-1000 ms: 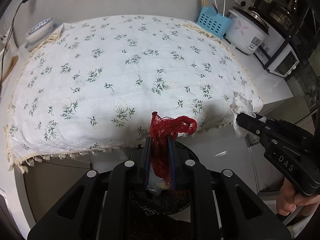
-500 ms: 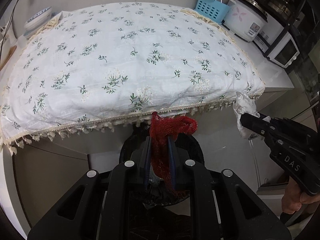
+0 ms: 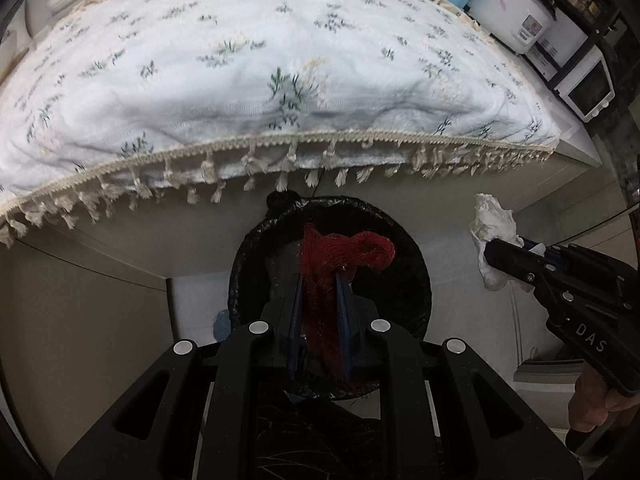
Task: Collect trash
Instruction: 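Carry the red netting and white tissue over the black bin with both tools, then open the left tool to drop the red netting while the right tool drops the white tissue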
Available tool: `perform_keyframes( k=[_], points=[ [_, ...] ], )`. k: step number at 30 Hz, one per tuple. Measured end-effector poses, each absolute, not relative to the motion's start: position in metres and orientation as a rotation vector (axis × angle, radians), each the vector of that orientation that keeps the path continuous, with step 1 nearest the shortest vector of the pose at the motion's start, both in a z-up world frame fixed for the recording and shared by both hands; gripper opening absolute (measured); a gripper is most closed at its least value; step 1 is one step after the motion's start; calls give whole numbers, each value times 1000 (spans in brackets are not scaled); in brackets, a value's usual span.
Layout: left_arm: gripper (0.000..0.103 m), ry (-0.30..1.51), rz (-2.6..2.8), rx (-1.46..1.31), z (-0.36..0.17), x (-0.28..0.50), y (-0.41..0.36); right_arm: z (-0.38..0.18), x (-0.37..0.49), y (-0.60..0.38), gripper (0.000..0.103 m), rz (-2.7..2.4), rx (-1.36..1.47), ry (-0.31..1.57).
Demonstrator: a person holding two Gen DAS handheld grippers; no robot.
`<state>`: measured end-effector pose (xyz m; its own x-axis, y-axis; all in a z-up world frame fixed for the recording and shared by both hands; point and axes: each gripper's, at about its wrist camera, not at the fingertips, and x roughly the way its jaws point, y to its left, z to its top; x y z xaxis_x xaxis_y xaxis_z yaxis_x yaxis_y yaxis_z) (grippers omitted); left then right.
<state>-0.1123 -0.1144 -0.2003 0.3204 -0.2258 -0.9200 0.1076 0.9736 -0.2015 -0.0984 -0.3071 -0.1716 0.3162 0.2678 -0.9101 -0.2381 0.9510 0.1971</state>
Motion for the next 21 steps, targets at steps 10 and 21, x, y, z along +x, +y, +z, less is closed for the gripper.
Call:
perform_keyframes(
  k=[10,21],
  points=[
    [15,1258,-232,-76,-237,-107,-125,-206,-90,-311,14,328,47,1241],
    [20,1307,-270,-32,-270,-99,-149,-216,-94,-317,14,306,50,1270]
  ],
)
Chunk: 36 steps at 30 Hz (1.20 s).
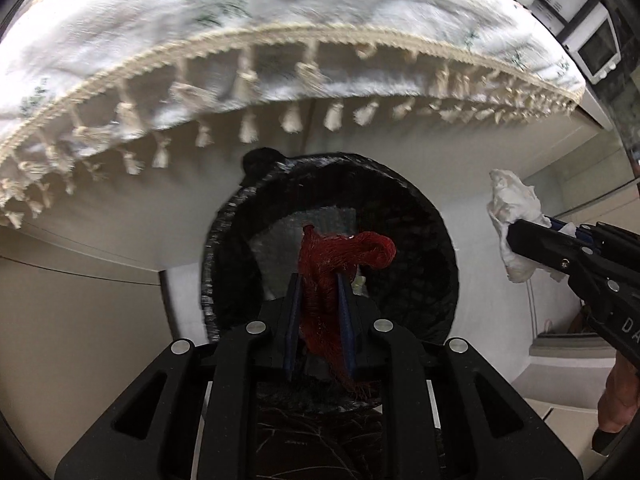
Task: Collect trash
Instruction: 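Open the left tool to drop the red netting while the right tool drops the white tissue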
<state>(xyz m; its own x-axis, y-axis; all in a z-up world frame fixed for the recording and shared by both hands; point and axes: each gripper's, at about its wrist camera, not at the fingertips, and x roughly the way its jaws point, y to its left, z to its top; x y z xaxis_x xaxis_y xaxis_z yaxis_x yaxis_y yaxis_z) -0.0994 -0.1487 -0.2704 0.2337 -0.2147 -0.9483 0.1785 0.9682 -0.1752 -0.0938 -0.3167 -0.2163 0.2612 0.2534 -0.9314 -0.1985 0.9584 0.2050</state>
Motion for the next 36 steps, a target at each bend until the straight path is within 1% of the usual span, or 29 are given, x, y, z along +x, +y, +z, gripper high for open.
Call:
perform_keyframes(
  k=[1,2,3,4,6,7,9,10,12,13,15,16,18,21,27,32,34,36],
  points=[
    [23,1305,-271,-27,-271,-99,-152,-217,-94,-317,14,304,50,1273],
    [28,1305,-273,-28,-272,-99,-154,-218,-94,-317,14,302,50,1277],
    [29,1306,-275,-35,-272,-99,-154,-218,-94,-317,14,300,49,1279],
    [32,1308,-273,-38,-272,-99,-154,-219,-93,-317,14,299,48,1281],
    [46,1301,-265,-39,-270,-100,-152,-220,-93,-317,14,297,49,1287],
    [50,1296,-259,-42,-269,-99,-151,-221,-93,-317,14,296,51,1288],
    [60,1289,-245,-50,-267,-98,-147,-223,-91,-315,14,298,51,1291],
    [62,1286,-236,-53,-266,-97,-144,-224,-90,-313,14,301,49,1291],
    [71,1276,-218,-60,-262,-97,-138,-225,-89,-309,14,311,46,1292],
    [72,1271,-211,-67,-260,-97,-135,-226,-88,-307,14,316,45,1293],
    [79,1266,-196,-80,-256,-97,-128,-229,-86,-302,14,327,38,1299],
    [80,1259,-187,-88,-254,-98,-124,-230,-85,-299,14,332,34,1301],
    [87,1244,-169,-103,-249,-99,-116,-235,-83,-292,14,344,27,1309],
    [95,1225,-132,-112,-244,-101,-103,-242,-79,-281,14,366,16,1322],
    [97,1227,-83,-123,-242,-101,-84,-254,-73,-263,15,400,-16,1334],
    [97,1231,-63,-126,-242,-104,-70,-257,-71,-253,18,403,-53,1323],
    [97,1234,-60,-128,-243,-105,-67,-257,-70,-253,22,402,-47,1322],
    [97,1234,-60,-127,-241,-105,-66,-256,-70,-254,29,397,-46,1317]
  ],
)
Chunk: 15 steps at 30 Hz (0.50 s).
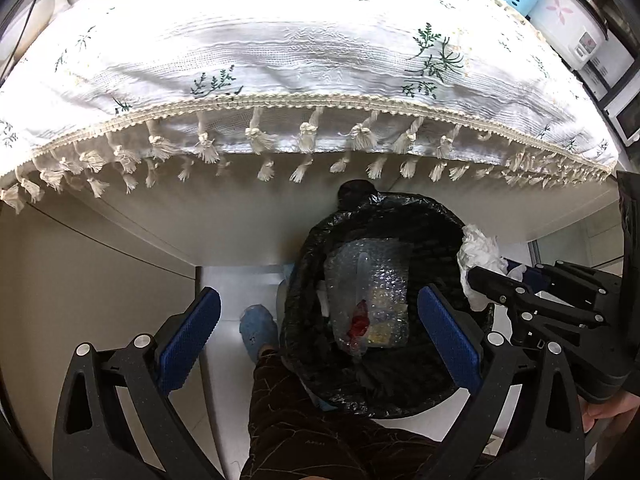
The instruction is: Collect trash
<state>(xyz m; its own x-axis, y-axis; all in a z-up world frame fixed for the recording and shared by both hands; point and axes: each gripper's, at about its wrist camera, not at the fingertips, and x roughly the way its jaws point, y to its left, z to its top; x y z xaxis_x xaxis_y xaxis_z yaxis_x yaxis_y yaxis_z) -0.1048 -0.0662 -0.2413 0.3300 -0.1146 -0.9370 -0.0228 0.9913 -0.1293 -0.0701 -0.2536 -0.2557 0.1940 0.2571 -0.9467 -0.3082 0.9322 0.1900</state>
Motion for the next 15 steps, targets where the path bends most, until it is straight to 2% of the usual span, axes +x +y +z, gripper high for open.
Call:
perform_keyframes(
  k=[3,5,11,15],
  points=[
    [97,1232,-75,-119,-238,-105,-67,-248,-70,-256,47,384,-48,1301],
    [97,1228,-80,-111,-233,-106,-69,-239,-72,-259,64,370,-48,1282],
    [97,1194,-79,-119,-203,-107,-68,-195,-74,-272,91,291,-79,1213],
    [97,1132,-51,-136,-158,-110,-60,-149,-73,-285,93,232,-59,1154]
  ],
)
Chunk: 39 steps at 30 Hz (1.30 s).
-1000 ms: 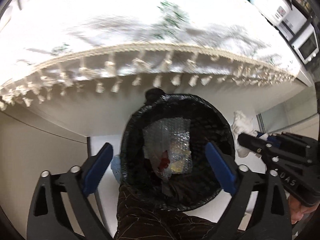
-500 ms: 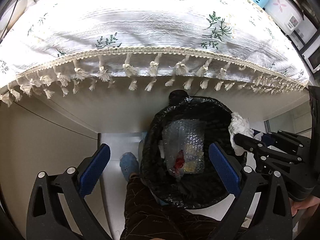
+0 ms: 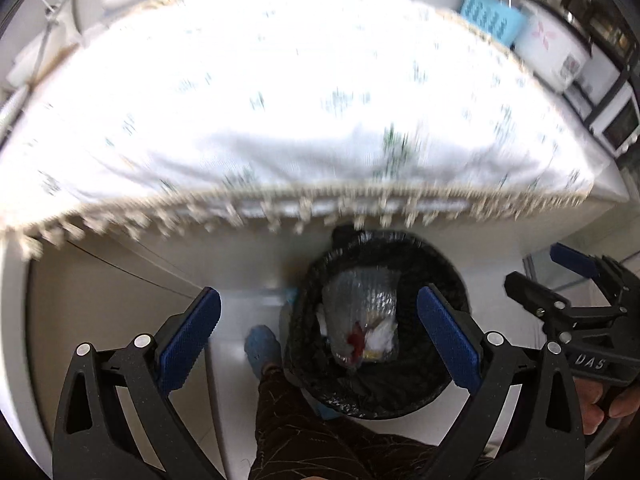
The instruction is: Collect trash
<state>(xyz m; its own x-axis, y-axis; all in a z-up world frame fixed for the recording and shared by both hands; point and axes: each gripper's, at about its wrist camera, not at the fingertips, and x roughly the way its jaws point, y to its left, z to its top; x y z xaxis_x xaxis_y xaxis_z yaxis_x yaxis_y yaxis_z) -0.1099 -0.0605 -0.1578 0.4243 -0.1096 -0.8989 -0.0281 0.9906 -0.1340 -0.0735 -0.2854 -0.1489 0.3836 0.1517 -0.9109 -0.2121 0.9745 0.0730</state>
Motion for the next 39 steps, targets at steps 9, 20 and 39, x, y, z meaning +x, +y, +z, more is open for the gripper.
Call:
perform_keyframes(
  k=[9,20,39],
  points=[
    [97,1057,17,-163,-51,-123,-40,-34,-73,-298,95,183,-45,1023],
    [97,965,51,-156,30,-135,-25,43,-86,-297,95,166,-25,950],
    [97,983,8,-143,33,-133,-23,46,-83,-299,95,127,-19,961]
  ],
)
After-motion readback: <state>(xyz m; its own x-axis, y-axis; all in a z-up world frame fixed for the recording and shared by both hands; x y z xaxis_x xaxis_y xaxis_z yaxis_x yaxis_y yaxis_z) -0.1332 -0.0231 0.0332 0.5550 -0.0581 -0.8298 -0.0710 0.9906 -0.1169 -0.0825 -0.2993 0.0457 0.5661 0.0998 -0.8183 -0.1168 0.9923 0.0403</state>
